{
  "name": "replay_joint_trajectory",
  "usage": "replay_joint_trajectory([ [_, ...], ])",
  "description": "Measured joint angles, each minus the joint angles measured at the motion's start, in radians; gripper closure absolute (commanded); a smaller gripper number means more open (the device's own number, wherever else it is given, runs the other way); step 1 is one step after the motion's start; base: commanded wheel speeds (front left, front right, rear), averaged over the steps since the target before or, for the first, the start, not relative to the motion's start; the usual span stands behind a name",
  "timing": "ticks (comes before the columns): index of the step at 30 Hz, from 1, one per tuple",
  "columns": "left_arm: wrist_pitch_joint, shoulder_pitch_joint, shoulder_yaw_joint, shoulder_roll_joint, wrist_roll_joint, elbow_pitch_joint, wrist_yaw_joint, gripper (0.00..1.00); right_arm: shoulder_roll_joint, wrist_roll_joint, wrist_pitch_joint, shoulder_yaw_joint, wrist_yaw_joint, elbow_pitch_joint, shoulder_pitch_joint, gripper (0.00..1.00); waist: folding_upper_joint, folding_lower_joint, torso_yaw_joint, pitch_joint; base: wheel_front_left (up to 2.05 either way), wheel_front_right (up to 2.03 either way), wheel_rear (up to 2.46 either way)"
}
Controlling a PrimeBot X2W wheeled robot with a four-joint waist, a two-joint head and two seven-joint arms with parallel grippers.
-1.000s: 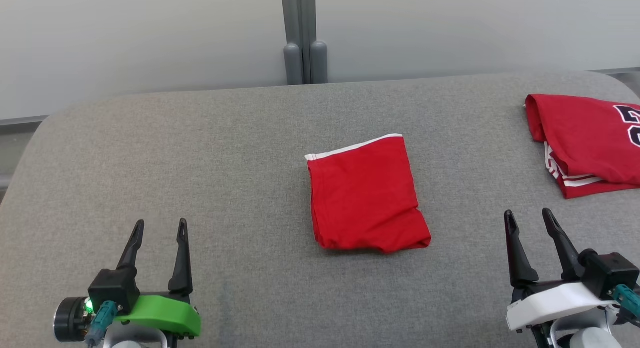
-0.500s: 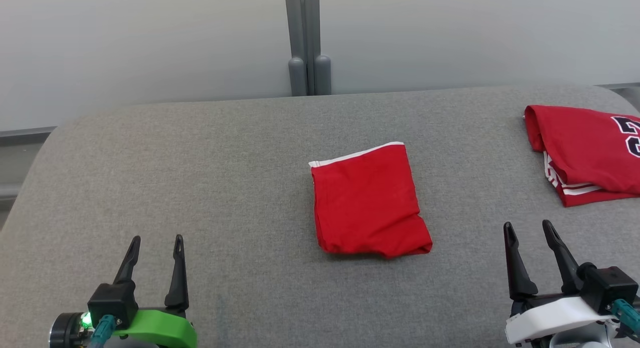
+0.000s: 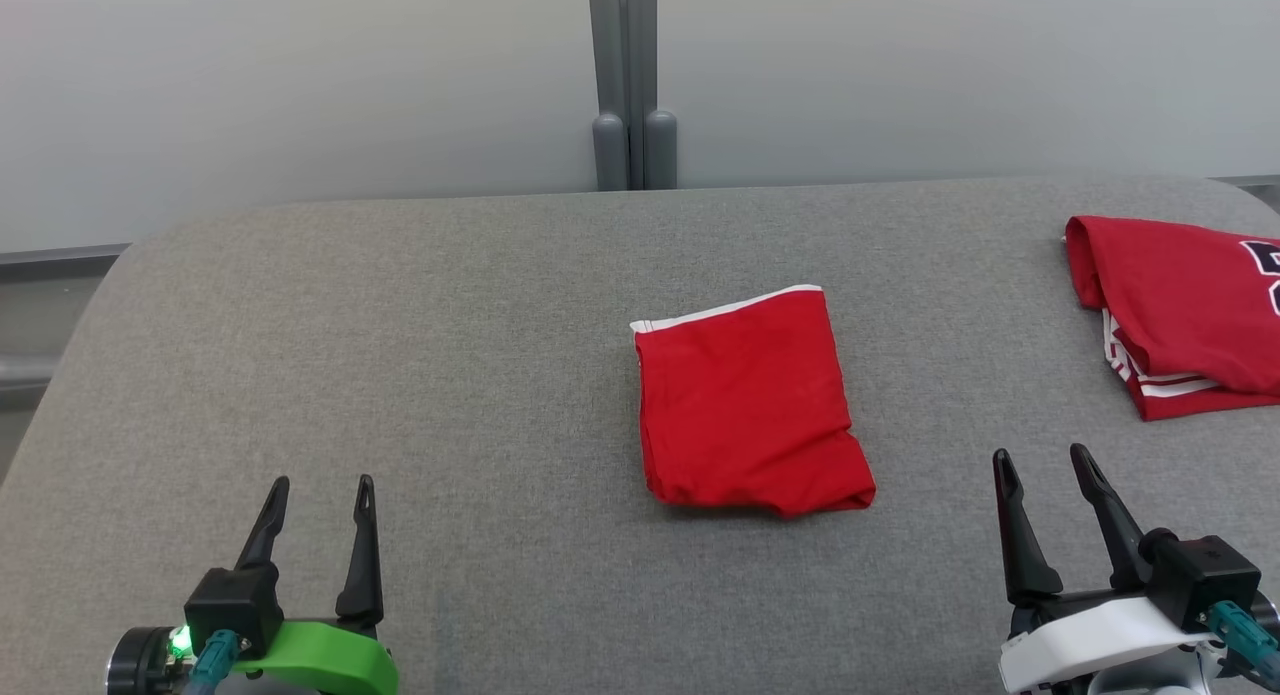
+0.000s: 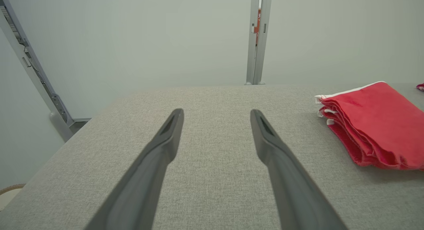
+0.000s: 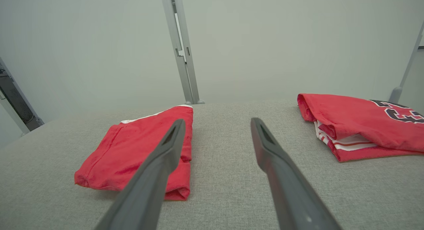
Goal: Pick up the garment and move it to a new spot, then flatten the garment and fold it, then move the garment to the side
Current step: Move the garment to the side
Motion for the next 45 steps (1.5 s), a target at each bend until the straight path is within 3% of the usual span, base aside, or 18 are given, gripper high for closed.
replay_joint_trajectory([
  [35,0.0,0.0,-0.005,0.002,-0.003,0.004,0.0,0.0,0.001,-0.005,0.0,0.013,0.0,0.019,-0.005,0.0,0.0,0.0,0.006,0.011,0.0,0.0,0.0],
  [45,0.0,-0.018,-0.018,0.001,-0.003,0.006,0.0,0.0,-0.028,-0.013,0.007,0.094,0.0,0.116,-0.17,0.0,0.0,0.0,0.035,0.027,0.0,0.0,0.0],
])
